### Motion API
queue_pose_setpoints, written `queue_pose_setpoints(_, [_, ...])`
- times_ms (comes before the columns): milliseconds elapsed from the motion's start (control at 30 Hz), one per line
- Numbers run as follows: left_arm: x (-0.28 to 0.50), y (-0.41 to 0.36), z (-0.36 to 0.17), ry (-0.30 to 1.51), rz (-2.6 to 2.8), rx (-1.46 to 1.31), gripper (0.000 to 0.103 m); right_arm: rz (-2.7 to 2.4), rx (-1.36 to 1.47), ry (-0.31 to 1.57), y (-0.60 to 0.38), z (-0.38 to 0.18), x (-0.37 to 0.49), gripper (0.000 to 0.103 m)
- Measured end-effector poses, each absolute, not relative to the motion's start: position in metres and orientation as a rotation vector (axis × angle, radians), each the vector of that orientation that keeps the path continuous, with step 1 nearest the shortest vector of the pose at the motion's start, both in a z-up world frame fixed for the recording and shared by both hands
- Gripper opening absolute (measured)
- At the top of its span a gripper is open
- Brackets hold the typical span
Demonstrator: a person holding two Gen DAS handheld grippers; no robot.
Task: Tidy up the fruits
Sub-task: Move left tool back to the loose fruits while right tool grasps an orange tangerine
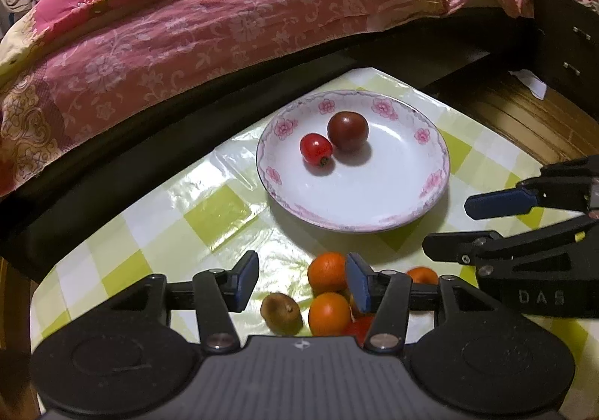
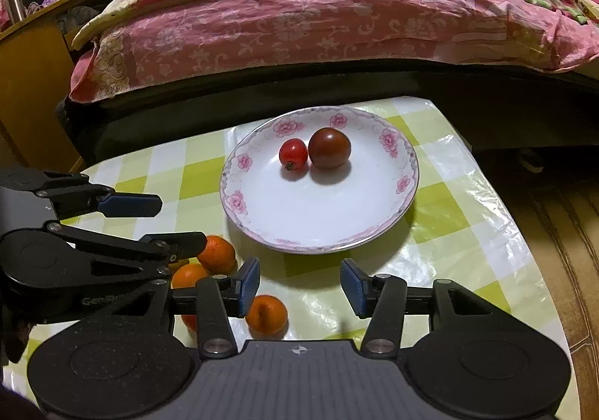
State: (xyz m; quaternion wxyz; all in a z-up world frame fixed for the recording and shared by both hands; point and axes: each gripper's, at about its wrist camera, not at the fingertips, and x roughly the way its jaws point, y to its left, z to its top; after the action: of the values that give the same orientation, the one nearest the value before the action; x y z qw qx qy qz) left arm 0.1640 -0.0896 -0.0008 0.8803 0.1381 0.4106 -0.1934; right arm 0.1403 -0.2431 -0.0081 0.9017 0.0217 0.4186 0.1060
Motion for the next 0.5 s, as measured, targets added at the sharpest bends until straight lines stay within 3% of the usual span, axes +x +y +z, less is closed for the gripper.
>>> queue_pose_setpoints(500, [0.137,-0.069,-0.014,0.902,-0.507,0.341,0.06,0.291,-0.032,0.96,-0.228,-0.031,0.131,0.047])
